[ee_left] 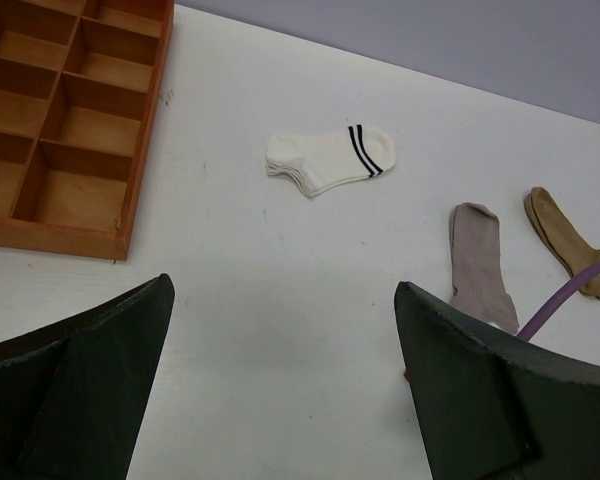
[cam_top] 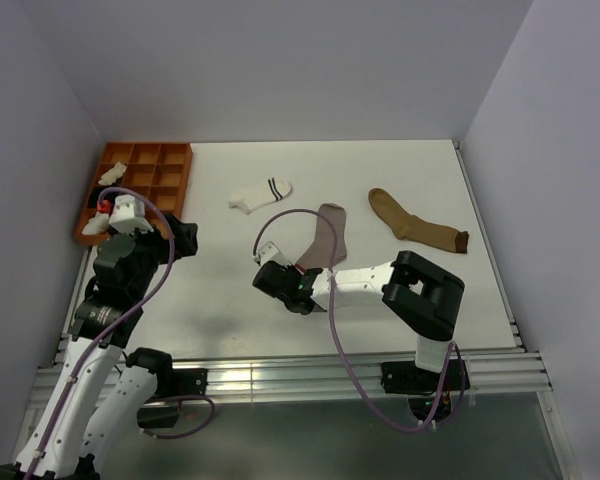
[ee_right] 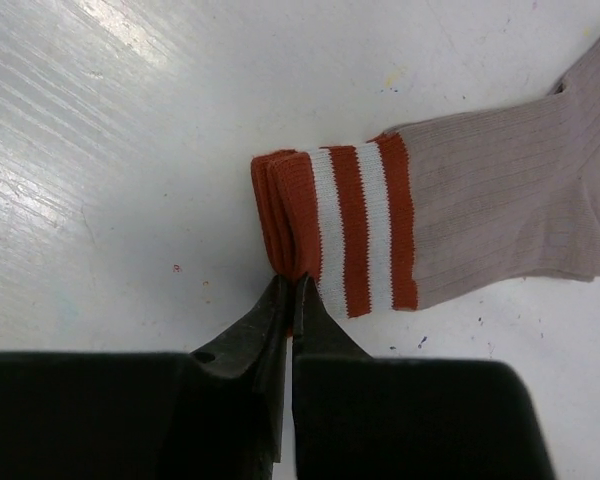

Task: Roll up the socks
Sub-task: Roll the sock at the center of the board.

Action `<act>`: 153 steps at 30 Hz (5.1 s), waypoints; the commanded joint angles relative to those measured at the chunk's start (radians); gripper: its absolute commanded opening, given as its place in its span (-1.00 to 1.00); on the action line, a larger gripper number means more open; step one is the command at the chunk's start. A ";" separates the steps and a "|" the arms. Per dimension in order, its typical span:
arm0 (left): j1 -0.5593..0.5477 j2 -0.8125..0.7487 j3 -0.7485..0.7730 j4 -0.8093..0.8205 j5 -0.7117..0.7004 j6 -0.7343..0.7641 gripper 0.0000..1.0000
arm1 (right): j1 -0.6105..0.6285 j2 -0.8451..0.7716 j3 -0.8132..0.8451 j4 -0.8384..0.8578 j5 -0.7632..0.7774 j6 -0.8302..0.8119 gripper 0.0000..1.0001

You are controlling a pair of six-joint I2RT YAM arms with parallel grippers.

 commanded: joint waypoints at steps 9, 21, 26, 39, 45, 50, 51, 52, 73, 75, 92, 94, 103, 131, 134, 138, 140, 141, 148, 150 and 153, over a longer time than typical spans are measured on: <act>0.003 0.106 0.065 0.012 0.106 -0.019 0.92 | -0.073 -0.075 -0.032 0.073 -0.257 0.019 -1.00; -0.053 0.139 -0.066 0.110 0.267 -0.237 0.85 | -0.375 -0.140 -0.124 0.230 -0.780 0.110 -1.00; -0.153 0.175 -0.102 0.165 0.221 -0.298 0.83 | -0.480 -0.125 -0.173 0.338 -1.041 0.177 -1.00; -0.337 0.312 -0.188 0.303 0.132 -0.398 0.66 | -0.549 0.010 -0.168 0.506 -1.291 0.361 -1.00; -0.375 0.337 -0.228 0.337 0.080 -0.418 0.58 | -0.580 0.099 -0.208 0.618 -1.340 0.458 -1.00; -0.380 0.378 -0.246 0.389 0.086 -0.426 0.55 | -0.597 0.132 -0.239 0.681 -1.357 0.513 -1.00; -0.382 0.387 -0.248 0.394 0.087 -0.429 0.55 | -0.601 0.136 -0.243 0.685 -1.356 0.518 -1.00; -0.383 0.399 -0.248 0.398 0.089 -0.430 0.54 | -0.606 0.142 -0.252 0.702 -1.356 0.527 -1.00; -0.415 0.771 -0.195 0.500 0.139 -0.450 -0.18 | -0.621 0.178 -0.268 0.724 -1.365 0.545 -1.00; -0.417 0.794 -0.192 0.515 0.144 -0.452 -0.18 | -0.621 0.181 -0.268 0.727 -1.367 0.549 -1.00; -0.417 0.932 -0.157 0.593 0.176 -0.466 -0.22 | -0.620 0.182 -0.257 0.714 -1.370 0.539 -0.99; -0.418 0.927 -0.160 0.598 0.178 -0.466 -0.22 | -0.621 0.185 -0.256 0.710 -1.368 0.536 -0.99; -0.417 0.947 -0.154 0.610 0.170 -0.478 -0.20 | -0.621 0.193 -0.256 0.724 -1.371 0.547 -0.99; -0.418 1.056 -0.062 0.463 0.089 -0.487 -0.47 | -0.620 0.179 -0.253 0.704 -1.351 0.541 -0.91; -0.420 1.070 -0.047 0.429 0.078 -0.493 -0.52 | -0.620 0.158 -0.250 0.675 -1.328 0.523 -0.85; -0.424 1.094 -0.018 0.382 0.063 -0.495 -0.64 | -0.617 0.086 -0.243 0.606 -1.275 0.475 -0.63; -0.428 1.099 -0.008 0.362 0.054 -0.493 -0.69 | -0.611 0.057 -0.242 0.574 -1.229 0.452 -0.47; -0.431 1.099 -0.004 0.358 0.052 -0.492 -0.70 | -0.607 0.038 -0.242 0.555 -1.213 0.431 -0.42; -0.443 1.096 0.018 0.316 0.032 -0.486 -0.70 | -0.560 -0.159 -0.250 0.440 -1.022 0.322 -0.18; -0.446 1.093 0.024 0.306 0.029 -0.484 -0.70 | -0.525 -0.201 -0.260 0.411 -0.907 0.277 -0.20; -0.452 1.090 0.033 0.300 0.020 -0.481 -0.70 | -0.496 -0.261 -0.282 0.426 -0.851 0.262 -0.28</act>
